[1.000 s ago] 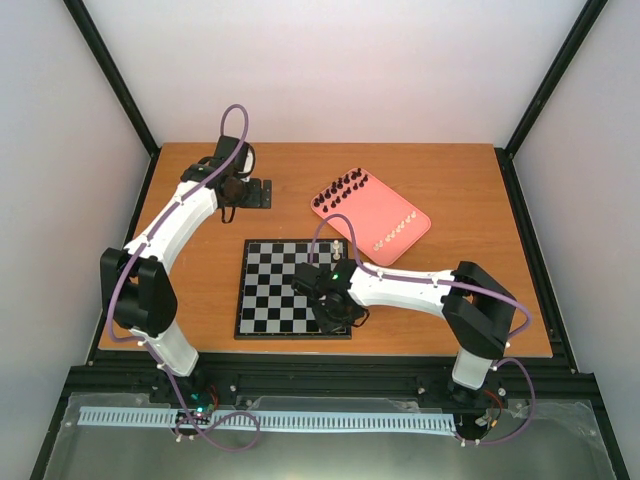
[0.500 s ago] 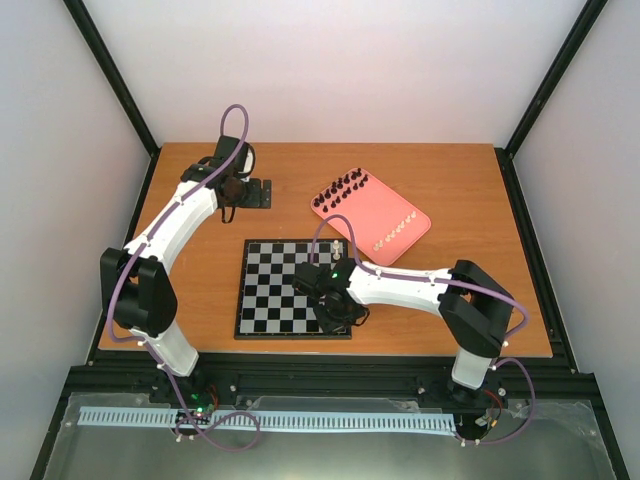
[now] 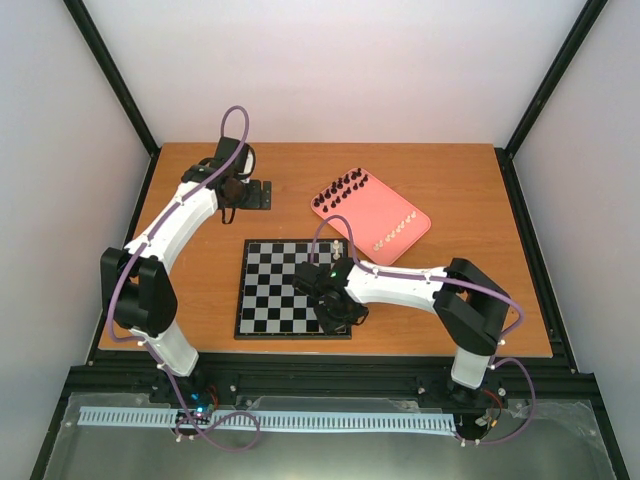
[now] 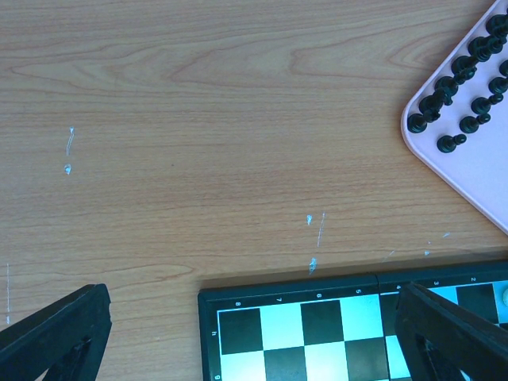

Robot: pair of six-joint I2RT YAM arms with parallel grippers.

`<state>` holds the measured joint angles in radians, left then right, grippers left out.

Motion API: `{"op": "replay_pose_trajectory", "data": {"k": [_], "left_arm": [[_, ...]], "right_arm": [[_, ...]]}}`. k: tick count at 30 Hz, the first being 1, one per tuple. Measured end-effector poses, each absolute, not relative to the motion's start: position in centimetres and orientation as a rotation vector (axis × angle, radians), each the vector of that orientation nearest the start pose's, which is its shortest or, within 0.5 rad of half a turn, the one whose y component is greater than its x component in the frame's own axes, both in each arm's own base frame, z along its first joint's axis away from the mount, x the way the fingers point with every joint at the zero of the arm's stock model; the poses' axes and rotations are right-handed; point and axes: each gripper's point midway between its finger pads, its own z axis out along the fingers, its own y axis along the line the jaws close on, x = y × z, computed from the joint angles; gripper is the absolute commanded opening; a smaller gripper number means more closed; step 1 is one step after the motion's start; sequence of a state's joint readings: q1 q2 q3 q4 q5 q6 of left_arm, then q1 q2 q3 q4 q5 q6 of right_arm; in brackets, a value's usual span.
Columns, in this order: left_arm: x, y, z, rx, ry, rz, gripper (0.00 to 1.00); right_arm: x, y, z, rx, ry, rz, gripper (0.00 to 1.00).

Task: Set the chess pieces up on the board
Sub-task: Place the chess piece on the chessboard, then pick up the chess piece from the storage box.

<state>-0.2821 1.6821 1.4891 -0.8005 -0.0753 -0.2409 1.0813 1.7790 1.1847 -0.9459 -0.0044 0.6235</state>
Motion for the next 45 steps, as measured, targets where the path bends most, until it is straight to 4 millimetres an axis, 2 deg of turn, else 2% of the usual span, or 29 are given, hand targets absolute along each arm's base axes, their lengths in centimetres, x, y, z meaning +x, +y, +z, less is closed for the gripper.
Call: {"op": "replay_pose_trajectory", "data": {"k": [2,4,11,15,20,24,27,30,33,37,40,45], "left_arm": [[42.2,-10.9,18.2,0.024,2.563,-0.103,1.0],[42.2,-10.9,18.2,0.024,2.563,-0.103,1.0],[42.2,-10.9,18.2,0.024,2.563,-0.103,1.0],[42.2,-10.9,18.2,0.024,2.564,-0.103,1.0],[42.2,-10.8,18.3,0.023,2.562,-0.1,1.0],[42.2,-10.8,18.4,0.023,2.561,-0.101,1.0],[42.1,-10.8,18.4,0.023,2.565,-0.098,1.0],[42.1,-10.7,18.7,0.023,2.566,-0.093,1.0],[42.2,-10.7,19.3,0.023,2.556,-0.094,1.0],[42.5,-11.0,19.9,0.032,2.542,-0.107,1.0],[42.4,-11.1,19.9,0.039,2.547,-0.117,1.0],[42.2,-11.3,20.2,0.043,2.542,-0.133,1.0]], "right_arm": [[14.9,28.2,3.8,-0.716,3.043,0.038,0.34],[14.9,28.1,3.7,-0.723,3.044,0.035,0.39],[15.0,28.1,3.9,-0.745,3.032,0.035,0.48],[15.0,28.3,4.8,-0.775,3.02,0.058,0.56],[15.2,29.3,8.7,-0.815,2.967,0.152,0.6],[15.3,29.7,13.1,-0.821,2.906,0.238,0.63],[16.2,29.1,16.9,-0.782,2.855,0.272,0.63],[19.7,27.4,19.9,-0.649,2.824,0.279,0.63],[25.2,23.9,21.7,-0.43,2.801,0.239,0.64],[32.9,19.1,22.5,-0.168,2.779,0.148,0.62],[37.4,17.0,20.9,-0.053,2.783,0.097,0.59],[42.8,13.9,14.9,0.118,2.852,0.059,0.51]]}}
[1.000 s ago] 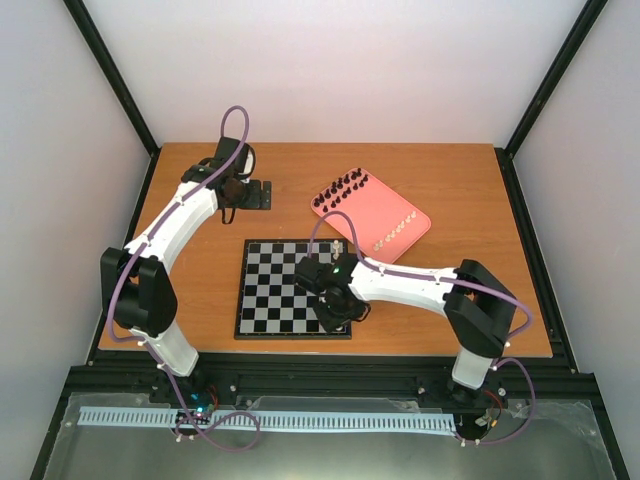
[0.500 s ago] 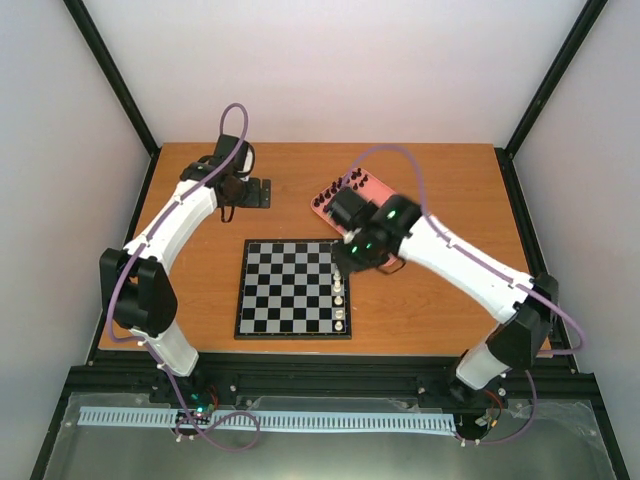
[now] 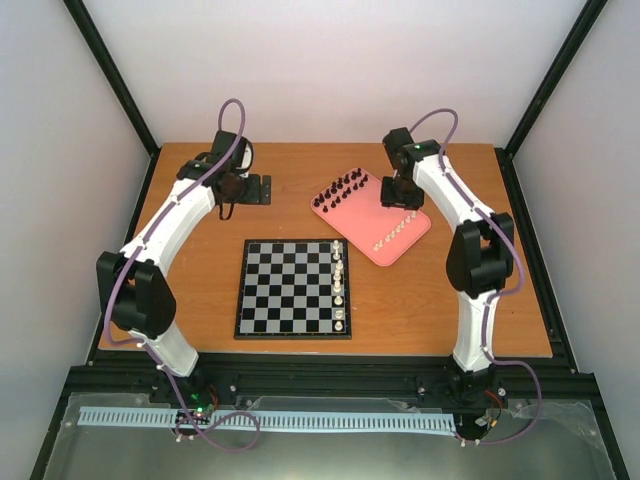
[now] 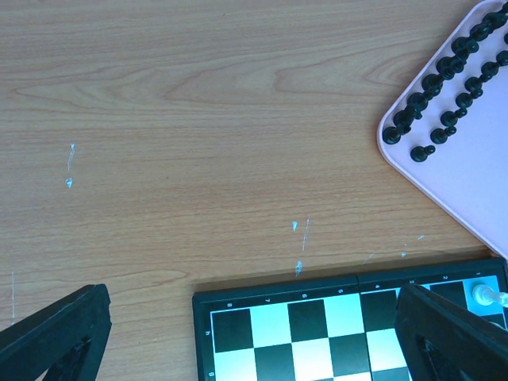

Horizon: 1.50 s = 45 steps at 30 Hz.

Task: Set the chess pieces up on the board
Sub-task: Pick up the chess piece from the storage box.

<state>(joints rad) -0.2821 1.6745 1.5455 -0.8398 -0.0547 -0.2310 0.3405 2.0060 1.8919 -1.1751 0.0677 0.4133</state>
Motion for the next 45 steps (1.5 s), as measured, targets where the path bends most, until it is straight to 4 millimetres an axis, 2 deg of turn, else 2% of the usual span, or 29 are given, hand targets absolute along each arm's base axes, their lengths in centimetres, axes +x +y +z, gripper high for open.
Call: {"op": "replay_pose_trajectory", "data": {"k": [3,5,9,14,19,25,30,33,39,45], "left_arm": [[42.1,-11.2,20.8,0.043,2.527,-0.137,1.0],[41.9,-11.2,21.4,0.042,2.513,-0.141,1.0],[41.6,-11.1,22.4,0.041,2.49,-0.148,1.0],[41.4,-11.0,22.0,0.041,2.5,-0.145,1.0],[41.1,-10.9,21.3,0.042,2.518,-0.14,1.0],[41.0,-10.9,20.7,0.043,2.531,-0.136,1.0],[41.0,-10.9,20.6,0.043,2.535,-0.136,1.0],[41.0,-10.9,20.4,0.043,2.539,-0.135,1.0],[41.1,-10.9,20.0,0.044,2.548,-0.132,1.0],[41.1,-10.9,20.0,0.044,2.548,-0.131,1.0]], "right_arm": [[45.0,12.0,11.5,0.195,2.889,0.016,0.51],[46.3,11.0,10.3,0.229,2.89,-0.016,0.51],[48.9,10.3,10.4,0.261,2.84,-0.033,0.51],[50.7,9.2,10.5,0.301,2.804,-0.025,0.51],[50.5,7.3,8.9,0.353,2.831,-0.067,0.51],[48.3,6.2,5.4,0.395,2.922,-0.087,0.47],[48.2,6.4,5.0,0.4,2.925,-0.068,0.46],[48.5,6.5,5.0,0.402,2.914,-0.054,0.41],[48.9,6.3,4.7,0.417,2.907,-0.039,0.39],[49.1,6.4,3.4,0.423,2.926,-0.02,0.37]]}}
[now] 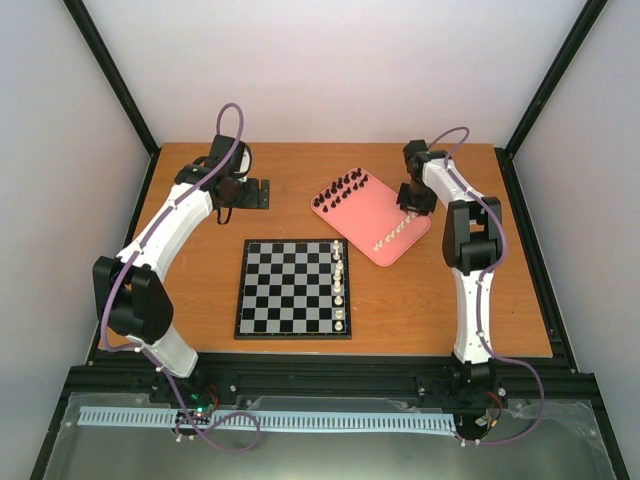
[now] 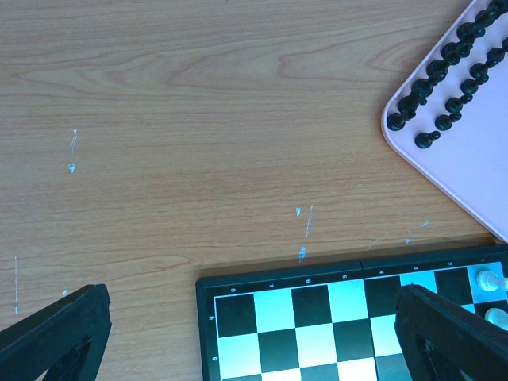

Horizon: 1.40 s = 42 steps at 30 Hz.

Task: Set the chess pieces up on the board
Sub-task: Pick up the chess piece from the storage box.

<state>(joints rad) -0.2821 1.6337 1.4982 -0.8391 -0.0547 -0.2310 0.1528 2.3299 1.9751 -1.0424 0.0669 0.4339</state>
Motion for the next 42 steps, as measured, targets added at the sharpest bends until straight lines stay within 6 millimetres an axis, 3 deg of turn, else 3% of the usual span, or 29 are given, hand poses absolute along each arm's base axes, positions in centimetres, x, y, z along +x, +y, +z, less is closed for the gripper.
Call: {"op": "replay_pose_trajectory", "data": {"k": [11,15,24,33,38,42], "left_arm": [[41.1,-10.9,20.0,0.044,2.548,-0.131,1.0],[41.1,-10.9,20.0,0.044,2.548,-0.131,1.0],[41.2,-11.0,19.6,0.044,2.557,-0.13,1.0],[41.2,-11.0,19.5,0.044,2.561,-0.127,1.0],[41.3,-10.9,19.5,0.043,2.561,-0.123,1.0],[41.3,-10.8,19.5,0.041,2.56,-0.118,1.0]], "right_arm": [[50.3,6.6,3.0,0.423,2.91,-0.012,0.29],[50.4,6.6,3.1,0.422,2.908,-0.012,0.18],[50.3,6.5,3.0,0.417,2.91,-0.021,0.03],[50.4,6.5,3.2,0.402,2.908,-0.02,0.03],[50.9,6.7,5.1,0.372,2.874,0.008,0.03],[51.8,7.4,8.8,0.32,2.808,0.051,0.03]]}}
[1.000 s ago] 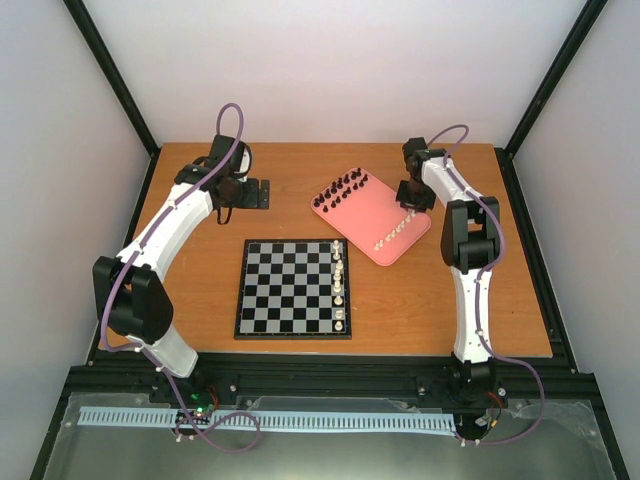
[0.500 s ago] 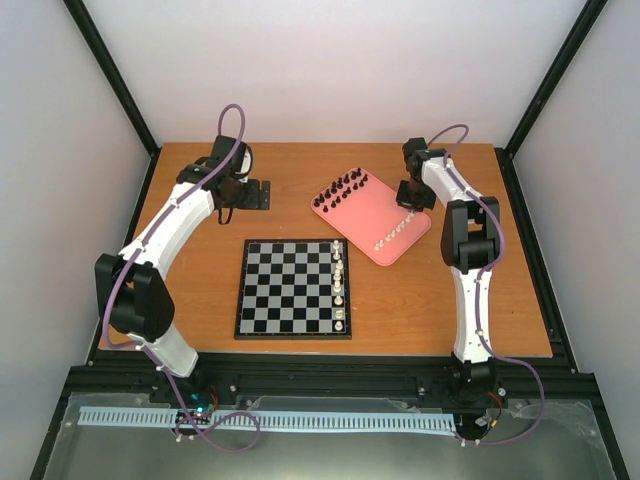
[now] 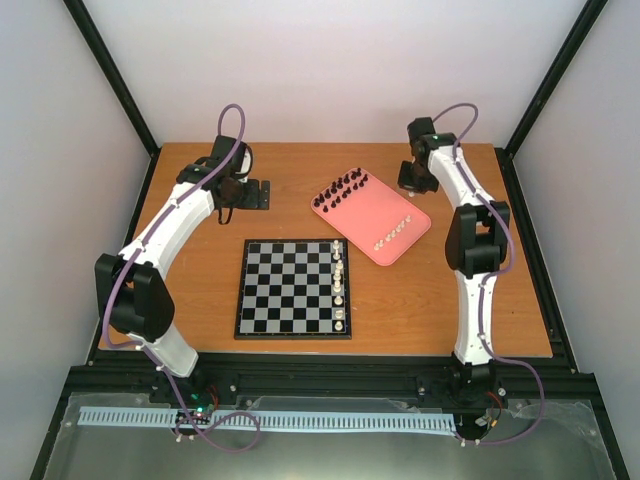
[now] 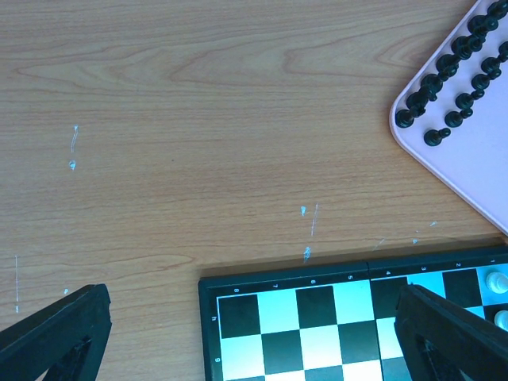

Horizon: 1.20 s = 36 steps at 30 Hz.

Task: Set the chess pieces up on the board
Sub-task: Pick up the chess piece from the storage box, then place the chess piece on the chessboard.

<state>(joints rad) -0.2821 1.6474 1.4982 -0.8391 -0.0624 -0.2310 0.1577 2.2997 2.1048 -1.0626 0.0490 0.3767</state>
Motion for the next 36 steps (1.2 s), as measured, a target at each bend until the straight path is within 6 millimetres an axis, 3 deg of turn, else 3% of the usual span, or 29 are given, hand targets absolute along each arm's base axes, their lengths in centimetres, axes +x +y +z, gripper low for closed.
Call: {"op": "replay_pose_trajectory", "data": {"k": [3,6,11,17,25,29,36], "left_arm": [[41.3,-10.8,19.5,0.041,2.56,-0.116,1.0],[41.3,-10.8,19.5,0.041,2.56,-0.117,1.0],[41.2,-11.0,19.5,0.043,2.561,-0.127,1.0],[41.1,-11.0,19.9,0.035,2.552,-0.143,1.0],[40.4,-10.8,21.7,0.033,2.512,-0.154,1.0],[39.9,-10.7,21.8,0.033,2.511,-0.155,1.0],[39.7,-10.6,21.8,0.033,2.511,-0.154,1.0]], "right_arm": [[52.1,8.3,11.8,0.26,2.766,0.074,0.03],[51.7,11.0,14.5,0.139,2.736,0.101,0.03],[47.5,19.7,16.6,-0.186,2.75,0.183,0.03],[41.5,27.9,16.4,-0.478,2.793,0.271,0.03],[37.2,30.7,15.6,-0.628,2.841,0.231,0.03],[35.4,31.2,13.7,-0.684,2.891,0.198,0.03],[34.8,31.5,12.7,-0.726,2.903,0.196,0.03]]}}
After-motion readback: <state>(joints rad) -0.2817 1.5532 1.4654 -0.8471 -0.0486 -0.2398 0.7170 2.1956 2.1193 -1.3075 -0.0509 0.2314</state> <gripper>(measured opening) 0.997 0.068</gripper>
